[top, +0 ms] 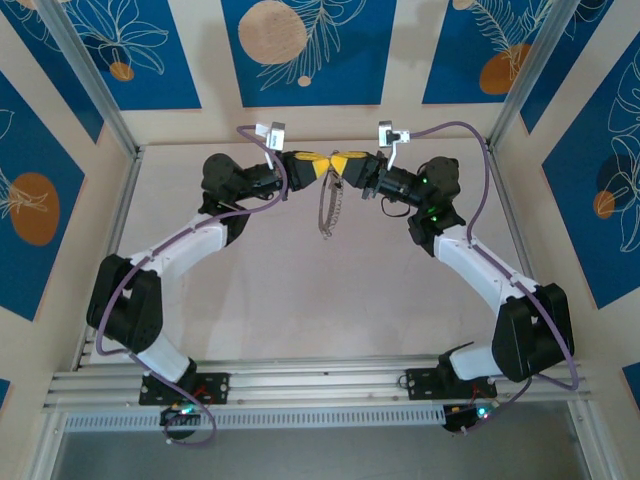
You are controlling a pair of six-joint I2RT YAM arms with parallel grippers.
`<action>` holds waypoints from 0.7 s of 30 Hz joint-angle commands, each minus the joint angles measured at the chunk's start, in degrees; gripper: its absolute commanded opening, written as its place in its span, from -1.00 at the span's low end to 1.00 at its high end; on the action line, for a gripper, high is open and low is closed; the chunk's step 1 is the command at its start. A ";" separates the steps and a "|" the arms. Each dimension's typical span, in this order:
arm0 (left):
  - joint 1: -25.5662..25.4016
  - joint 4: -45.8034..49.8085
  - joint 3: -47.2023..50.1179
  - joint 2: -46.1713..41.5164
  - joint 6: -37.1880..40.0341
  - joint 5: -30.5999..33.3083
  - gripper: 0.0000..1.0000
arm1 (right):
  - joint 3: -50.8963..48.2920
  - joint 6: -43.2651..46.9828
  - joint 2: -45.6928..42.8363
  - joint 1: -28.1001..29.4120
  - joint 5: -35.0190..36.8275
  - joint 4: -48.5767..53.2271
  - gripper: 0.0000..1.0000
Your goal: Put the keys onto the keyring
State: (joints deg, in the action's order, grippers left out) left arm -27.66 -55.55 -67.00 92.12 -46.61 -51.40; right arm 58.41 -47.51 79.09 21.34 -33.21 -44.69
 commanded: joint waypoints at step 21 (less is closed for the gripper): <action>3.67 31.19 -6.23 -6.51 25.08 -8.80 -0.05 | 9.03 19.47 -1.90 -8.04 -13.88 31.74 -1.00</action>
State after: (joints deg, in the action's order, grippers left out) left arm -24.64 -35.42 -69.73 87.48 -30.52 -56.55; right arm 63.81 -34.63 78.87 14.17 -42.78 -21.04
